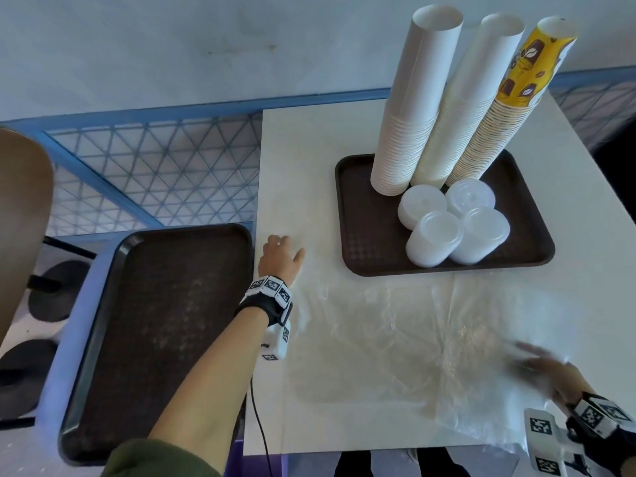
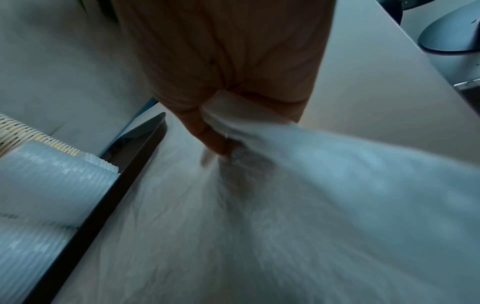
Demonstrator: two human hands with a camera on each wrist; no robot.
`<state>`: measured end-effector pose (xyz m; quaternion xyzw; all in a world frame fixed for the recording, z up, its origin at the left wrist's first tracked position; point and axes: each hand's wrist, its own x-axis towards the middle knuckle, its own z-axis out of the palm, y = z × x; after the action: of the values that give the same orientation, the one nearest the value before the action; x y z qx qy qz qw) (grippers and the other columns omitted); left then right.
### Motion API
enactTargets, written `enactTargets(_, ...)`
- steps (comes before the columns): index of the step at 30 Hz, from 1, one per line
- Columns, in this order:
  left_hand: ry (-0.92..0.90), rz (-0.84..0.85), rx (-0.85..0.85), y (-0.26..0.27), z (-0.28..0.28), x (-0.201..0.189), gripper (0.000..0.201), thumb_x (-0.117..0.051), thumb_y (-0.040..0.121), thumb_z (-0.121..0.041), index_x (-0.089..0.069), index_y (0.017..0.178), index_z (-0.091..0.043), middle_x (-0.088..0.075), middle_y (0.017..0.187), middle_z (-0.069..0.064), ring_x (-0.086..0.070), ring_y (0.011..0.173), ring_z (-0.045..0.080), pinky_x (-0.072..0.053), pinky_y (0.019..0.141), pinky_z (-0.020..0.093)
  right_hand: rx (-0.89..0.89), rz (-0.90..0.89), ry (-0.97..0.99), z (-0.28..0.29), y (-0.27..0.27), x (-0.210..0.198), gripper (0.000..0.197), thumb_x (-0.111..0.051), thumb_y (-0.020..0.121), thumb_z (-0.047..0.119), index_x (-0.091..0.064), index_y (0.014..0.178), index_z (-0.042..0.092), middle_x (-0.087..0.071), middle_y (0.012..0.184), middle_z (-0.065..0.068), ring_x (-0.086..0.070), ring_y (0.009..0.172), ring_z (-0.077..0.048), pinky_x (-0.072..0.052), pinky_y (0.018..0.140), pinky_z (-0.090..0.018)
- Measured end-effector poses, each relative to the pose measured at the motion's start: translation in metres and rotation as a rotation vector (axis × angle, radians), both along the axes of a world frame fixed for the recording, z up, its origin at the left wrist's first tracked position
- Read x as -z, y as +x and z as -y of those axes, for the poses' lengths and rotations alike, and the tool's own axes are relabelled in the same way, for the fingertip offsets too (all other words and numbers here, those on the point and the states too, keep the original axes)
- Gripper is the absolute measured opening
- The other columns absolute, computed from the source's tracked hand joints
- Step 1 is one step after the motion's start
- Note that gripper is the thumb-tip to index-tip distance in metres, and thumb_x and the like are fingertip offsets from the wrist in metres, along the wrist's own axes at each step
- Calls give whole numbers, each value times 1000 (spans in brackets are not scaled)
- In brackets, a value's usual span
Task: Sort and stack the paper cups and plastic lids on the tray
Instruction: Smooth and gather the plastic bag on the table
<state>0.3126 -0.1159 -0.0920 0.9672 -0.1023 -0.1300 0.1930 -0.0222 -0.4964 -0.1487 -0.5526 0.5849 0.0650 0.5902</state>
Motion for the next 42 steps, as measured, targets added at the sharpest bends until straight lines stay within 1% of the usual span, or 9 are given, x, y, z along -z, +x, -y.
enactTargets(3,134,-101,40,14,11,8,55,-54,89,-33,-35,137,-13,-30,143,14,-34,128,33,-40,94,46,-2,14,15,-2,-1,-1,49,-71,74,29,-60,114,3,-75,71,-1,-72,70,-20,-57,62,-26)
enactTargets(7,152,18,-12,31,15,19,31,-49,91,-15,-49,119,-4,-42,128,18,-41,117,35,-44,82,44,10,31,34,-3,-1,-3,31,-49,86,-2,-57,116,2,-74,67,-4,-71,62,-17,-55,53,-19)
enactTargets(11,-160,37,-181,54,2,8,21,-47,91,-8,-56,106,4,-60,111,23,-57,105,37,-44,82,39,-35,50,27,-9,5,-17,34,-70,76,18,-61,106,4,-74,77,-11,-70,59,-14,-55,50,-16)
enactTargets(14,-400,97,-248,57,-11,-23,20,-53,91,-9,-58,103,6,-65,107,21,-61,103,29,-42,81,25,-56,32,-31,-12,8,-22,31,-47,87,-6,-56,116,1,-69,68,-10,-68,55,-16,-49,43,-13)
enactTargets(18,-500,216,46,38,-29,-71,11,-55,88,-2,-60,98,1,-65,99,5,-62,100,19,-45,89,23,-82,9,-32,-16,12,-31,30,-55,86,1,-57,115,-3,-64,102,-25,-62,70,-22,-53,51,-20)
enactTargets(22,-447,271,461,0,-31,-90,21,-49,89,-18,-63,98,-5,-65,115,7,-59,106,13,-44,94,26,-96,-21,-69,-17,10,-31,34,-59,84,6,-60,117,3,-65,86,-18,-67,64,-22,-51,48,-13)
enactTargets(26,-303,321,781,-37,-24,-62,24,-48,87,-23,-69,90,-12,-69,110,6,-65,98,14,-53,76,23,-120,-165,-147,-12,13,-24,36,-54,89,4,-51,122,-11,-59,112,-31,-53,86,-31,-49,92,-44)
enactTargets(32,1,310,1030,-60,-24,-2,33,-81,50,-2,-64,73,-19,-70,90,3,-70,75,17,-50,41,21,-163,-96,-134,-28,14,-47,26,-57,85,-1,-60,106,14,-68,70,-1,-63,47,0,-45,41,-10)
enactTargets(42,120,392,910,-79,-26,19,26,-43,80,-23,-63,63,-17,-63,76,0,-60,56,14,-44,39,21,-117,-44,-140,-35,17,-52,34,-60,82,-1,-62,113,13,-63,77,-3,-58,69,-18,-44,55,-26)
